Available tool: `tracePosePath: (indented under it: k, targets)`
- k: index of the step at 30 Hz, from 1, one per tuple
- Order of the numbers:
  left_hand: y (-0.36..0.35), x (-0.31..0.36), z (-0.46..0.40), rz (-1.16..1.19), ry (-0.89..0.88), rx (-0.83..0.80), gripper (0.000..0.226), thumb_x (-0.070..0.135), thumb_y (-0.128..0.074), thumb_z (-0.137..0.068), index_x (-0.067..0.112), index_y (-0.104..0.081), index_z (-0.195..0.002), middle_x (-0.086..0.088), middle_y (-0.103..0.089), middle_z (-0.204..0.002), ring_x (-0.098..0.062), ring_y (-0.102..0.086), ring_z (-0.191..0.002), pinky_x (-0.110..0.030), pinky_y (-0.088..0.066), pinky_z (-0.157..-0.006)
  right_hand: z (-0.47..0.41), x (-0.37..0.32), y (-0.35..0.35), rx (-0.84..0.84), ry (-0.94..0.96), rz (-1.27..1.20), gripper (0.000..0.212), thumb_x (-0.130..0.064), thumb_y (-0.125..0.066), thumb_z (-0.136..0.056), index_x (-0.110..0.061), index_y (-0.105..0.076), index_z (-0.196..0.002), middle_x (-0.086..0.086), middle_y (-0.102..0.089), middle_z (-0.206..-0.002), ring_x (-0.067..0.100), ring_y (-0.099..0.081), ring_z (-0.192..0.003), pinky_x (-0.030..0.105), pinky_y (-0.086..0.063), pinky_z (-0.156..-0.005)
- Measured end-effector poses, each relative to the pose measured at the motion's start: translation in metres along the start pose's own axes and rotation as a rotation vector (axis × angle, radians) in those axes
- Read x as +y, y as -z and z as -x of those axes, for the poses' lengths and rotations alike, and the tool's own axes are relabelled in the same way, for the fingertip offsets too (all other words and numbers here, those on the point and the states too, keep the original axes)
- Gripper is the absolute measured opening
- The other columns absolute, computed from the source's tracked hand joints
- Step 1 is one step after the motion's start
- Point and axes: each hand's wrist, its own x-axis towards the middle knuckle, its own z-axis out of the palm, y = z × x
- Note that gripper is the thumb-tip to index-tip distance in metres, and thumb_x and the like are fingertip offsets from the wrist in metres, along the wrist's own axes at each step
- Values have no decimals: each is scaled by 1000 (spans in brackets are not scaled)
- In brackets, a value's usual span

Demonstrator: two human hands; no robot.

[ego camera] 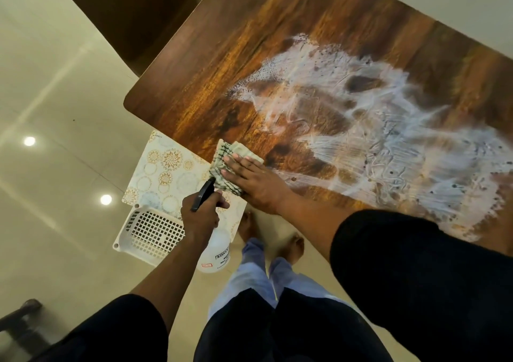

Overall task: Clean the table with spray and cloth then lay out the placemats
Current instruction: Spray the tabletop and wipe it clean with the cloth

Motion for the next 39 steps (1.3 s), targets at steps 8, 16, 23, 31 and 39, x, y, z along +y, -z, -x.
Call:
tracePosePath:
  k: [8, 16, 23, 31, 39]
  targets:
    - [-41, -25, 28, -14, 46, -130, 28, 8, -69, -100, -7, -72, -76, -23, -75, -74, -25, -43, -41, -27, -38, -44, 129, 40, -17, 121, -358, -33, 70, -29, -41, -94, -19, -28, -163, 4, -13, -172, 24, -6, -160, 48, -20, -126]
    - [-56, -37, 56, -8, 48, -81, 24, 8, -70, -99, -6, -74, -81, -23, -74, -74, -13, -50, -35, -25, -39, -41, 112, 9, -17, 248, -882, -102, 71, -37, -47, -102, -20, -18, -164, 8, -3, -172, 27, 0, -159, 42, -4, -129]
    - [-50, -37, 66, -6, 3, -2, 22, 10, -71, -92, -7, -73, -79, -32, -71, -76, -23, -43, -38, -27, -38, -44, 67, -23, -17, 82, -285, -89, 74, -22, -54, -100, -20, -18, -165, 7, -4, -173, 26, 2, -160, 41, -2, -129]
    - [-56, -31, 71, -48, -38, -43, 21, 7, -69, -97, -5, -75, -80, -25, -74, -74, -25, -47, -44, -25, -39, -43, 161, 17, -29, 50, -46, 31, 68, -31, -42, -99, -21, -22, -164, 7, -11, -172, 27, -6, -160, 45, -13, -128]
    - [-74, -27, 73, -113, -44, -209, 25, 10, -69, -100, -9, -73, -84, -22, -76, -74, -20, -42, -38, -23, -38, -40, 262, 27, -32, 159, -690, 24, 80, -28, -59, -97, -19, -19, -165, 6, -6, -173, 25, -2, -160, 40, -8, -127]
